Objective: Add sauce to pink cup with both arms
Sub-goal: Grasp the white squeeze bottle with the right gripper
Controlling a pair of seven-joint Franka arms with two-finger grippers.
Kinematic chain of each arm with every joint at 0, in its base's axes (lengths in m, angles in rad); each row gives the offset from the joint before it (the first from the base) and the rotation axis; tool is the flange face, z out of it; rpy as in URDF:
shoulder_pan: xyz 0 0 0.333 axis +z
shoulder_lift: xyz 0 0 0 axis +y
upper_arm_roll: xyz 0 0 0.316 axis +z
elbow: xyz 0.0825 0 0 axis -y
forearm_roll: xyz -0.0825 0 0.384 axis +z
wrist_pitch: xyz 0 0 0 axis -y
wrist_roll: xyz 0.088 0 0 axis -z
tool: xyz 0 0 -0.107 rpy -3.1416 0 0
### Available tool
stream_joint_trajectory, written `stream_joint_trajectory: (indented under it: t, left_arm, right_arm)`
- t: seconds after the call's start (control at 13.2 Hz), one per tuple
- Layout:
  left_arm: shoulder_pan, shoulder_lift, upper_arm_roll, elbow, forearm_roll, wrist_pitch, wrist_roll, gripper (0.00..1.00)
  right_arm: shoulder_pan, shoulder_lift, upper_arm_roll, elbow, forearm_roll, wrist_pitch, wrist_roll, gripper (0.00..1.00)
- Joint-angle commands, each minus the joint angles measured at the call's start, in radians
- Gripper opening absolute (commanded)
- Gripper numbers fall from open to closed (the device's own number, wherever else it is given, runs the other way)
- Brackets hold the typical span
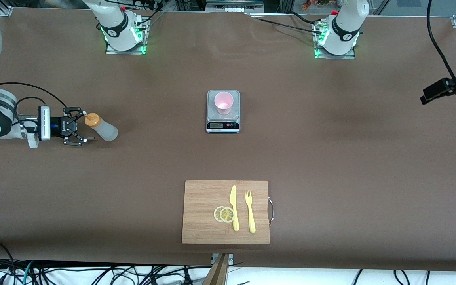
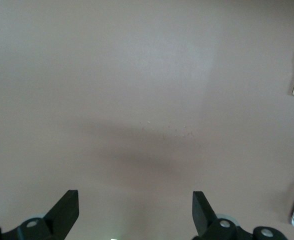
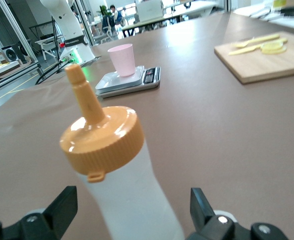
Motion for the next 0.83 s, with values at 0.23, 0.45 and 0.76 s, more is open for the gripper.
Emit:
stream_joint_trajectory:
  t: [0.23,0.45,0.76]
  left_arm:
    - [-0.007,-0.026,0.012,-0.079,-0.057,0.045,0.029,1.0]
    - [-0.007,-0.025,0.012,-0.081,-0.07,0.043,0.029,1.0]
    - [-0.004,0.01,0.014,-0.075,-0.062,0.043,0.025,1.0]
  right_arm:
    - [0.022,0.058,0.03,-0.004,0.097,-0.003,-0.126,1.0]
    - [0.028,0.064,0.042,-0.002,0.1,-0.006,-0.131,0.41]
    - [0.065,0.058,0.042,0.01,0.079,-0.008,-0.129,0.0]
